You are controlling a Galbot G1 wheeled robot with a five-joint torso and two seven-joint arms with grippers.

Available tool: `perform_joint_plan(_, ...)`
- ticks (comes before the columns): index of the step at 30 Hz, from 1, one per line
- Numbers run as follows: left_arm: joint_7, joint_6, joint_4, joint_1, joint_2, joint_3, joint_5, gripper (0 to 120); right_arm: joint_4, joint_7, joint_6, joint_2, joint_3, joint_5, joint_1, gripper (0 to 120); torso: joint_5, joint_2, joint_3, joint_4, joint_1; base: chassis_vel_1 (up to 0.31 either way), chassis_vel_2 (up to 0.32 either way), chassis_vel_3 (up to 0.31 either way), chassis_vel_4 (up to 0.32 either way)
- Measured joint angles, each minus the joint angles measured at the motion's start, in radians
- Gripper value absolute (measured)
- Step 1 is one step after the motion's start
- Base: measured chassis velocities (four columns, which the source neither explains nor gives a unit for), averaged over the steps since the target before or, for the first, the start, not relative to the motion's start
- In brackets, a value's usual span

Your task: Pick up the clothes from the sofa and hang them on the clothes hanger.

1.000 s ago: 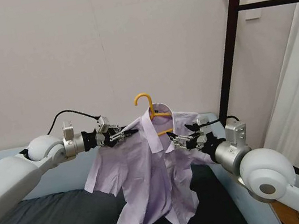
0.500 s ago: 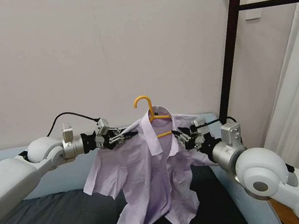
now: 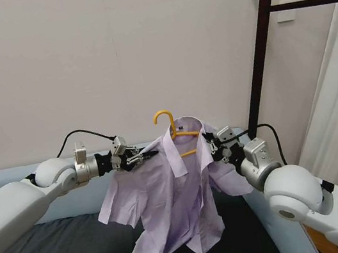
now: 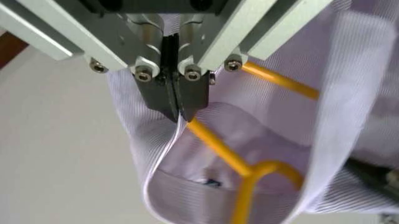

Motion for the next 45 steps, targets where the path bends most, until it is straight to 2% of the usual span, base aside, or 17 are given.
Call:
perform_joint_plan(9,-0.009,0.005,-0.012,0.010,-0.006,0.000,-0.001,7,-0.032,-0.210,0.008,-0.013,-0.052,-0.290,0.002,0,0.0000,0.000,0.000,0.0001,0.000,0.000,0.000,0.000,0.000)
perform_joint_plan(15,-0.004,0.004,-0.013,0.015,-0.002,-0.003,-0.003,7,-0.060,-0.217,0.017,0.000,-0.057,-0.313,0.002,0,0.0001,0.000,0.000,0.0001,0.000,0.000,0.000,0.000,0.000)
perform_joint_plan(16,0.005,0.003,-0.012,0.019,0.001,-0.007,-0.005,7,-0.060,-0.195,0.017,0.005,-0.052,-0.276,-0.003,0,0.0001,0.000,0.000,0.0002,0.000,0.000,0.000,0.000,0.000)
perform_joint_plan(20,0.020,-0.001,-0.001,0.027,0.008,-0.012,-0.004,7,-0.033,-0.155,0.022,0.004,-0.028,-0.157,-0.022,14,0.0002,0.000,0.000,0.0002,0.000,0.000,0.000,0.000,0.000)
perform_joint_plan(23,0.027,-0.005,0.012,0.034,0.008,-0.012,-0.002,7,0.005,-0.141,0.028,-0.015,-0.001,-0.058,-0.034,25,0.0000,0.000,0.000,0.0004,0.000,0.000,0.000,0.000,0.000)
perform_joint_plan(24,0.028,-0.008,0.021,0.038,0.001,-0.014,-0.002,7,0.026,-0.147,0.035,-0.033,0.013,-0.023,-0.038,33,0.0000,0.000,0.000,0.0003,0.000,0.000,0.000,0.000,0.000)
perform_joint_plan(28,0.031,-0.011,0.030,0.045,-0.012,-0.026,-0.007,7,0.058,-0.153,0.039,-0.055,0.037,0.046,-0.046,41,0.0000,0.000,0.000,0.0000,0.000,0.000,0.000,0.000,0.000)
perform_joint_plan(30,0.045,-0.016,0.043,0.053,-0.023,-0.042,-0.021,7,0.089,-0.156,0.048,-0.075,0.090,0.154,-0.061,53,0.0002,0.000,0.000,-0.0002,0.000,0.000,0.000,0.000,0.000)
perform_joint_plan(34,0.073,-0.024,0.065,0.056,-0.028,-0.053,-0.052,7,0.083,-0.188,0.054,-0.110,0.187,0.310,-0.063,65,0.0003,0.000,0.000,0.0002,0.000,0.000,0.000,0.000,0.000)
perform_joint_plan(35,0.100,-0.027,0.074,0.056,-0.027,-0.056,-0.075,7,0.051,-0.245,0.044,-0.153,0.239,0.361,-0.054,72,0.0001,0.000,0.000,0.0005,0.000,0.000,0.000,0.000,0.000)
perform_joint_plan(36,0.100,-0.027,0.074,0.056,-0.027,-0.056,-0.075,7,0.051,-0.245,0.044,-0.153,0.239,0.361,-0.054,72,0.0001,0.000,0.000,0.0005,0.000,0.000,0.000,0.000,0.000)
perform_joint_plan(39,0.158,-0.029,0.090,0.051,-0.030,-0.059,-0.099,7,-0.023,-0.413,0.037,-0.284,0.331,0.429,-0.046,86,0.0004,0.000,0.000,0.0010,0.000,0.000,0.000,0.000,0.000)
perform_joint_plan(40,0.158,-0.029,0.090,0.051,-0.030,-0.059,-0.099,7,-0.023,-0.413,0.037,-0.284,0.331,0.429,-0.046,86,0.0004,0.000,0.000,0.0010,0.000,0.000,0.000,0.000,0.000)
perform_joint_plan(41,0.176,-0.032,0.108,0.037,-0.051,-0.052,-0.100,7,-0.035,-0.477,0.016,-0.344,0.370,0.450,-0.065,91,0.0005,0.000,0.000,0.0011,0.000,0.000,0.000,0.000,0.000)
perform_joint_plan(42,0.196,-0.034,0.122,0.020,-0.078,-0.036,-0.101,7,-0.044,-0.532,-0.016,-0.399,0.399,0.487,-0.074,96,0.0000,0.000,0.000,-0.0005,0.000,0.000,0.000,0.000,0.000)
perform_joint_plan(44,0.212,-0.035,0.127,0.009,-0.093,-0.026,-0.101,7,-0.052,-0.566,-0.041,-0.426,0.410,0.516,-0.075,98,0.0000,0.000,0.000,-0.0013,0.000,0.000,0.000,0.000,0.000)
perform_joint_plan(45,0.230,-0.040,0.142,-0.007,-0.119,-0.014,-0.099,7,-0.064,-0.606,-0.074,-0.455,0.426,0.549,-0.071,100,0.0007,0.000,0.000,-0.0005,0.000,-0.012,0.007,-0.051,-0.022)
